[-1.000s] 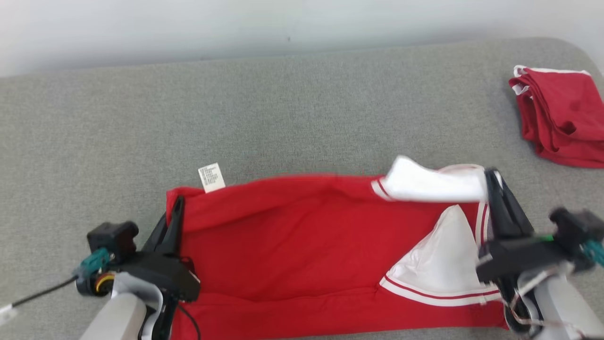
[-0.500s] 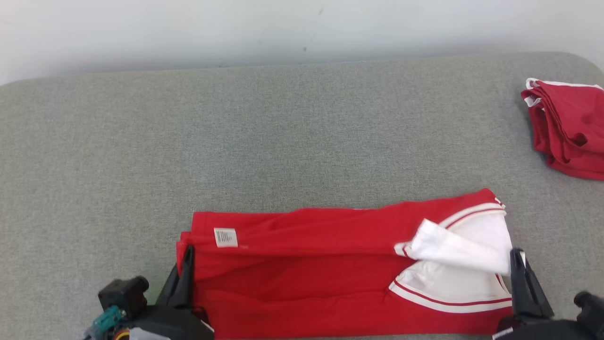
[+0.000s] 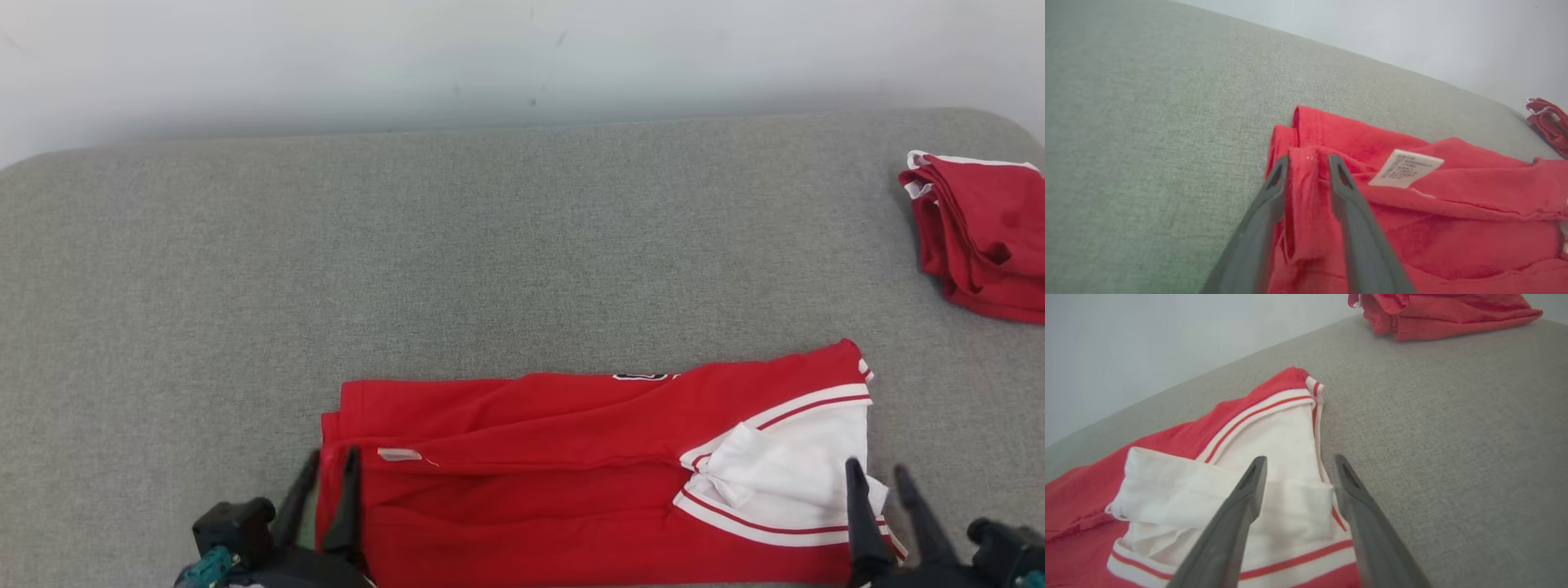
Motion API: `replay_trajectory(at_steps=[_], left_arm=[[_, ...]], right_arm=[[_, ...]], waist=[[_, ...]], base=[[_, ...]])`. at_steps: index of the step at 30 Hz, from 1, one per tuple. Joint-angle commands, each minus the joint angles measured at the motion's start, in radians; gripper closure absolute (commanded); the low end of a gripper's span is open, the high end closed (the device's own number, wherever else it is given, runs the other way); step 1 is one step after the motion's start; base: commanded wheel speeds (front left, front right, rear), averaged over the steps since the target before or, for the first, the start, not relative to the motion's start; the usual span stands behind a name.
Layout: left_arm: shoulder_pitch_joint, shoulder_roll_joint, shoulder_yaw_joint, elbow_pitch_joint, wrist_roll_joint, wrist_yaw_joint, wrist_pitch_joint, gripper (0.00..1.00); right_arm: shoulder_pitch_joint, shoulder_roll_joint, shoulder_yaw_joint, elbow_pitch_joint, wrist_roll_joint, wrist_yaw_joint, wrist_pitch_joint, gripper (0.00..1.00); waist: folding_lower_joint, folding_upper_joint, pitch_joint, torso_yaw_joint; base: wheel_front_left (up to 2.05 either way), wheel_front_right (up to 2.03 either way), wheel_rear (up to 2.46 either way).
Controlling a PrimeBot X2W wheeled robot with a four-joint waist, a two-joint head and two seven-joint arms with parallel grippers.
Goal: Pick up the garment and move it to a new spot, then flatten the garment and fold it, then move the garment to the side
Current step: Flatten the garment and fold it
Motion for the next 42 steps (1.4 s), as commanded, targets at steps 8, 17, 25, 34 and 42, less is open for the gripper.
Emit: replay_trajectory(at_steps=[8,17,25,34,42], left_arm=[[0.071,-0.018,0.097,-0.171,0.238,0.028,-0.003,0.0],[0.188,-0.07,0.165,-0.311,0.395,0.044,-0.003,0.0],[0.266,-0.082,0.162,-0.317,0.47,0.064,-0.003,0.0],[0.297,-0.085,0.165,-0.291,0.476,0.08,-0.003,0.0],[0.322,-0.086,0.186,-0.31,0.482,0.076,-0.003,0.0]], right_arm=[[-0.067,-0.045,-0.004,0.009,-0.03,-0.002,0.004,0.0],[-0.171,-0.084,0.052,0.185,-0.068,-0.002,0.122,0.0],[-0.181,-0.077,0.099,0.316,-0.06,-0.002,0.159,0.0],[-0.202,-0.099,0.148,0.369,-0.004,-0.002,0.126,1.0],[-0.252,-0.224,0.043,0.446,-0.007,-0.002,0.058,1.0]], waist=[[0.0001,0.0001,-0.019,-0.003],[0.0001,0.0001,-0.04,0.023],[0.0001,0.0001,-0.057,0.045],[0.0001,0.0001,-0.093,0.04],[0.0001,0.0001,-0.123,0.026]], base=[[0.0,0.0,0.0],[0.0,0.0,0.0],[0.0,0.0,0.0],[0.0,0.0,0.0],[0.0,0.0,0.0]])
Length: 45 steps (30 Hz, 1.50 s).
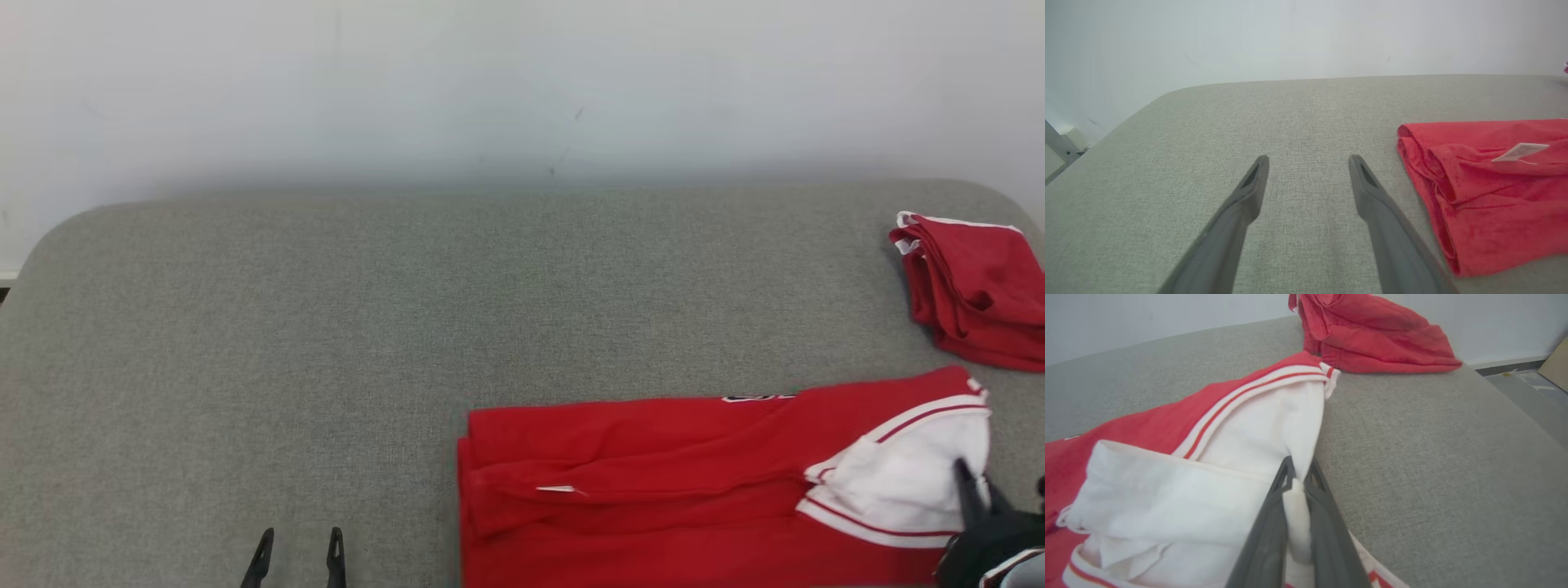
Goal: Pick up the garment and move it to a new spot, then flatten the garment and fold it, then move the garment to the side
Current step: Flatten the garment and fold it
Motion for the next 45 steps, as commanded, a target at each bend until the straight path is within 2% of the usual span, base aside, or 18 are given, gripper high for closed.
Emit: replay_trajectory(at_steps=[1,6,10,16,21,28,35,45], left_arm=[[0.018,-0.002,0.008,-0.009,0.006,-0.001,-0.003,0.0],[0.024,-0.002,0.022,-0.023,0.012,0.004,-0.003,0.0],[0.043,-0.002,0.039,-0.028,0.006,0.009,-0.003,0.0],[0.045,-0.002,0.054,-0.03,-0.001,0.007,-0.003,0.0],[0.033,-0.002,0.056,-0.024,-0.006,0.002,-0.003,0.0],[0.016,-0.002,0.038,-0.018,-0.018,-0.001,-0.003,0.0],[0.003,-0.002,0.01,-0.01,-0.032,0.007,-0.003,0.0],[-0.019,-0.002,-0.007,0.004,-0.032,0.003,-0.003,0.0]], right_arm=[[-0.013,-0.025,-0.021,0.008,-0.005,-0.003,-0.013,1.0],[-0.015,-0.04,-0.027,-0.012,-0.01,-0.003,-0.025,1.0],[0.007,-0.009,-0.006,-0.075,-0.019,-0.003,-0.028,1.0],[0.047,0.085,0.078,-0.277,-0.028,-0.002,0.012,1.0],[0.091,0.179,0.178,-0.501,-0.049,-0.002,0.106,1.0],[0.137,0.274,0.296,-0.643,-0.069,-0.002,0.202,1.0],[0.107,0.334,0.364,-0.575,-0.09,-0.003,0.23,1.0],[0.004,0.372,0.414,-0.304,-0.084,-0.003,0.138,1.0]], waist=[[0.0,0.0,-0.008,-0.006],[0.0,0.0,-0.017,-0.011],[0.0,0.0,-0.029,-0.02],[0.0,0.0,-0.039,-0.025],[0.0,0.0,-0.041,-0.018],[0.0,0.0,-0.038,0.017],[0.0,0.0,-0.03,0.046],[0.0,0.0,-0.023,0.073]], base=[[0.0,0.0,0.0],[0.0,0.0,0.0],[0.0,0.0,0.0],[0.0,0.0,0.0],[0.0,0.0,0.0],[0.0,0.0,0.0],[0.0,0.0,0.0],[0.0,0.0,0.0]])
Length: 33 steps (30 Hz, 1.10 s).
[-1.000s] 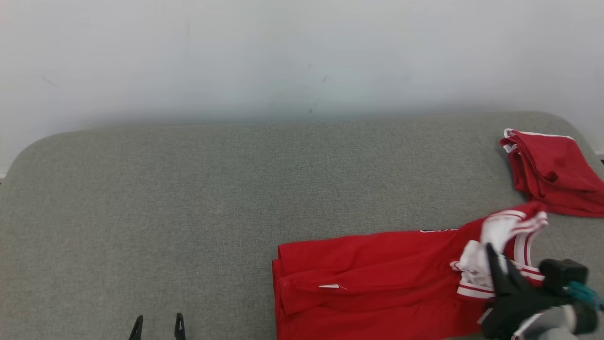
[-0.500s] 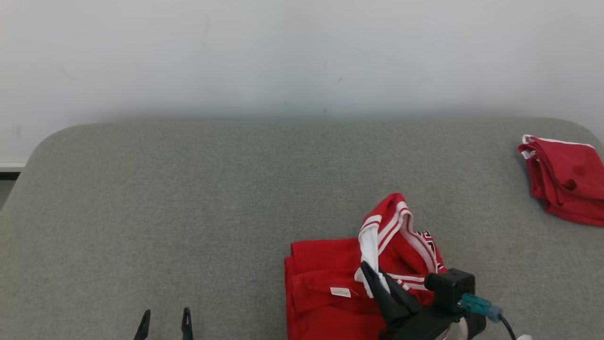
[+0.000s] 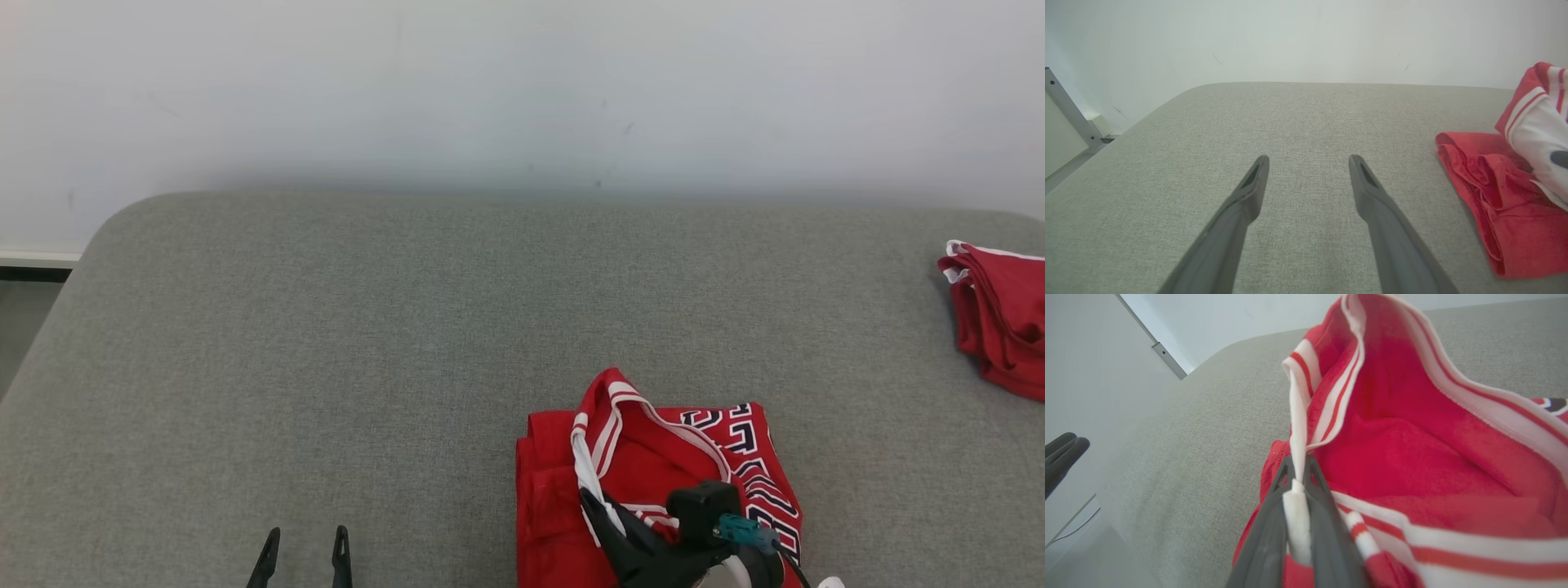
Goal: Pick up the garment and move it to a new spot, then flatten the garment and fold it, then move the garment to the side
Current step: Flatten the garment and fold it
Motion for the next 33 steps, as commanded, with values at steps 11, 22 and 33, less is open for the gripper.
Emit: replay_trajectory(at_steps=[11,22,33], left_arm=[[0.001,-0.001,0.011,0.001,-0.002,-0.002,-0.003,0.0],[0.028,-0.001,0.032,-0.012,0.002,-0.001,-0.003,0.0],[0.026,-0.001,0.047,-0.017,0.009,-0.006,-0.003,0.0]], right_arm=[[-0.086,0.008,0.072,0.096,0.056,-0.002,-0.192,0.0],[0.058,-0.118,-0.044,-0.187,0.012,-0.002,-0.229,0.0],[0.29,-0.135,-0.012,-0.4,-0.022,-0.002,-0.113,0.0]], waist=[[0.0,-0.0001,-0.014,-0.002],[0.0,-0.0001,-0.019,-0.031],[0.0,-0.0001,-0.009,-0.041]], base=[[0.0,0.0,0.0],[0.0,0.0,0.0],[0.0,0.0,0.0]])
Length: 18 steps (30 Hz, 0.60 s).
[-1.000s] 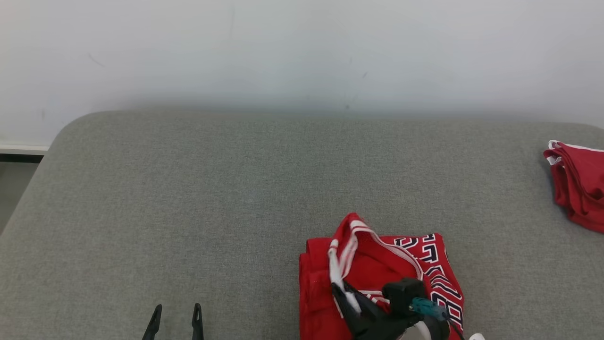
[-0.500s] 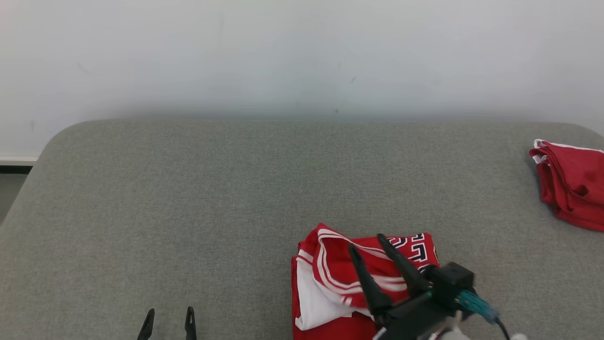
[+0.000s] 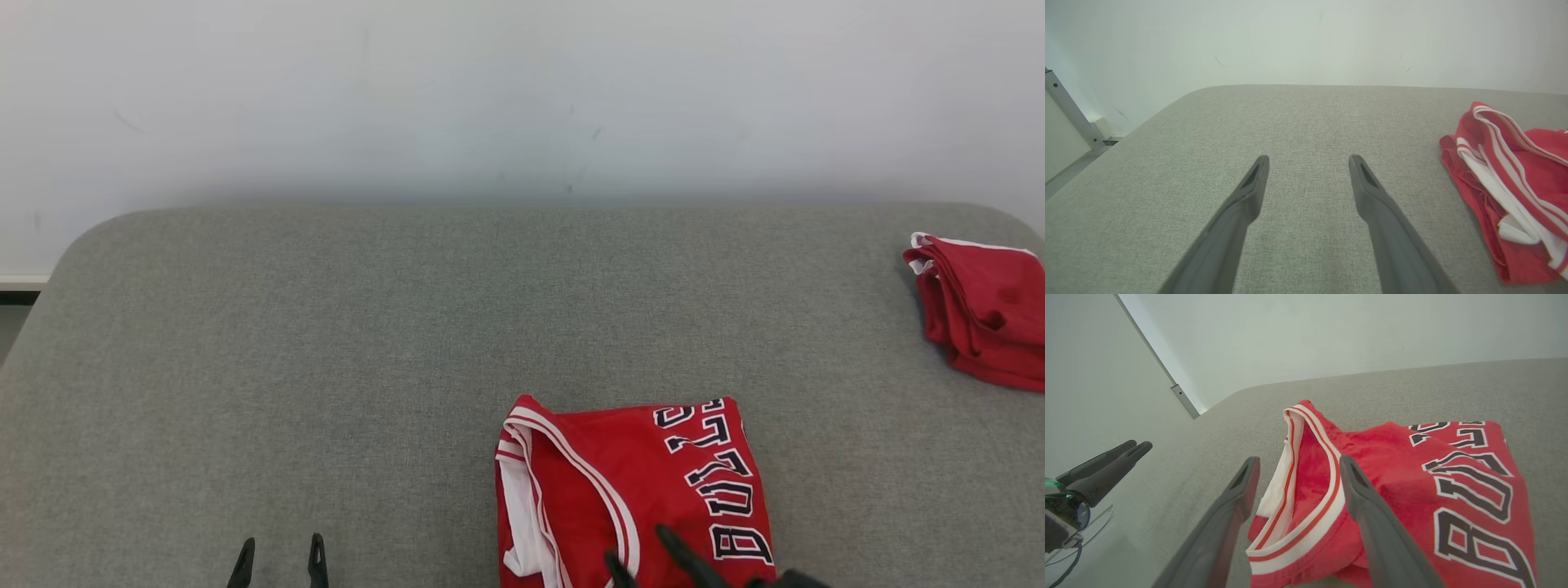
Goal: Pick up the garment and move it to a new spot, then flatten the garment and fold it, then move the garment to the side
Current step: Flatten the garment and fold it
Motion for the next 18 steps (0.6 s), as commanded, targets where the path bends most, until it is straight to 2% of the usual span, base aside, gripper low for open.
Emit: replay_trajectory(at_steps=[1,7,13,18], left_arm=[[-0.002,-0.001,-0.003,0.0,0.01,-0.004,-0.003,0.0],[-0.009,-0.001,-0.005,0.002,0.012,-0.003,-0.003,0.0],[-0.012,-0.001,-0.003,0.005,0.01,0.0,-0.003,0.0],[-0.018,-0.001,-0.007,0.007,0.009,0.0,-0.003,0.0]], right_arm=[[0.017,-0.001,0.022,-0.003,-0.012,-0.002,0.007,0.0],[0.062,-0.019,0.083,0.018,-0.039,-0.002,0.012,0.0],[0.016,-0.077,0.152,0.057,-0.202,-0.002,-0.008,0.0],[-0.017,-0.085,0.182,0.104,-0.274,-0.002,-0.016,0.0]], waist=[[0.0,0.0,0.003,0.003],[0.0,0.0,0.007,0.02],[0.0,0.0,0.015,0.021],[0.0,0.0,0.016,0.026]], base=[[0.0,0.0,0.0],[0.0,0.0,0.0],[0.0,0.0,0.0],[0.0,0.0,0.0]])
